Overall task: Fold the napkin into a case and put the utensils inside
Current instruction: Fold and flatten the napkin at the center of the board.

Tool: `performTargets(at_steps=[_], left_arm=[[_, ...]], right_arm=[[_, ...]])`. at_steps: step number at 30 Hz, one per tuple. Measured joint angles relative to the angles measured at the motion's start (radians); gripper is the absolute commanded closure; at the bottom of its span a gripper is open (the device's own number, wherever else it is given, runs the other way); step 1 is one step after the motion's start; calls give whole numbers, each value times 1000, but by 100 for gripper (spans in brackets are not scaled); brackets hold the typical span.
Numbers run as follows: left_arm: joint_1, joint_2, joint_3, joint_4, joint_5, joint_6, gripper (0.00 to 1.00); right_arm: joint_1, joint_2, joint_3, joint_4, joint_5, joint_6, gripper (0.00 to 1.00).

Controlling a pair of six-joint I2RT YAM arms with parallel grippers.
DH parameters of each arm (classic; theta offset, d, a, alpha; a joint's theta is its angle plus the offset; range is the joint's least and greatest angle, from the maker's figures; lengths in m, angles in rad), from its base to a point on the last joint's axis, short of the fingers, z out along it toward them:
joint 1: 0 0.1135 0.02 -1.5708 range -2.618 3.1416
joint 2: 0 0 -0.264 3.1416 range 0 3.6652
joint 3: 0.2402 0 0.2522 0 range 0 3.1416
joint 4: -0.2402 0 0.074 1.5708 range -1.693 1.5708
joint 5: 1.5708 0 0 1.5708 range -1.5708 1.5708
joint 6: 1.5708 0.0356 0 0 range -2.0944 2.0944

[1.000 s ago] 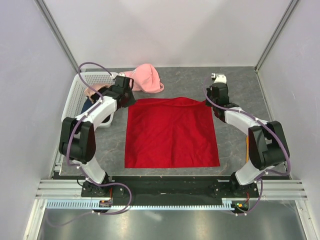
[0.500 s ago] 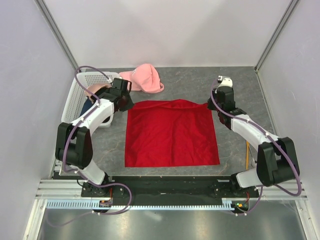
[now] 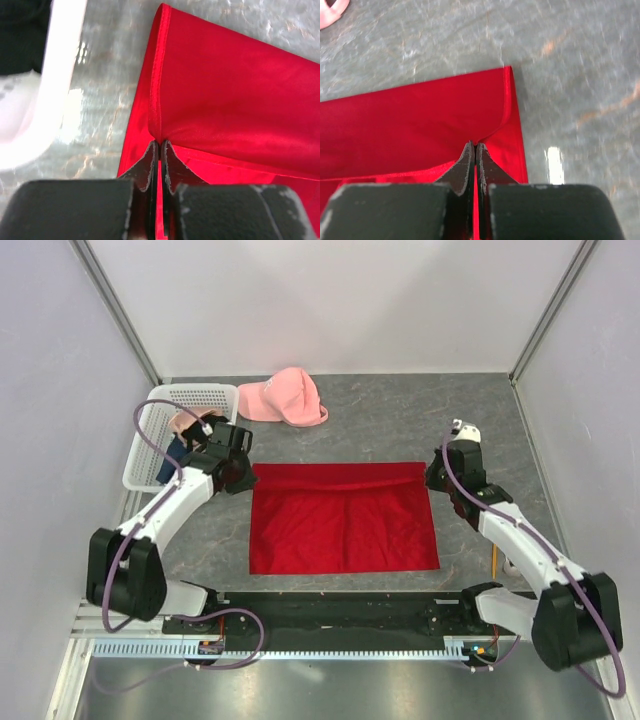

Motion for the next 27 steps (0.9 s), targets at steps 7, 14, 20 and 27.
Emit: performTargets(at_steps=[7,14,20,27], left_arm=[[-2,-197,-133,-42,58,-50,98],[-3,-278,-281,-63,154,-156,98],[-3,-172,-330,-31,201,-244,98],[-9,-29,-331,48,196,-289,98]], right_arm=[[-2,-201,-61,-155,-45,77,100],[-2,-282,-150,-226,-111,154,100],[-2,-167,-245,-188,-153,196,100],[-2,-14,-290,-54,-159,235,100]])
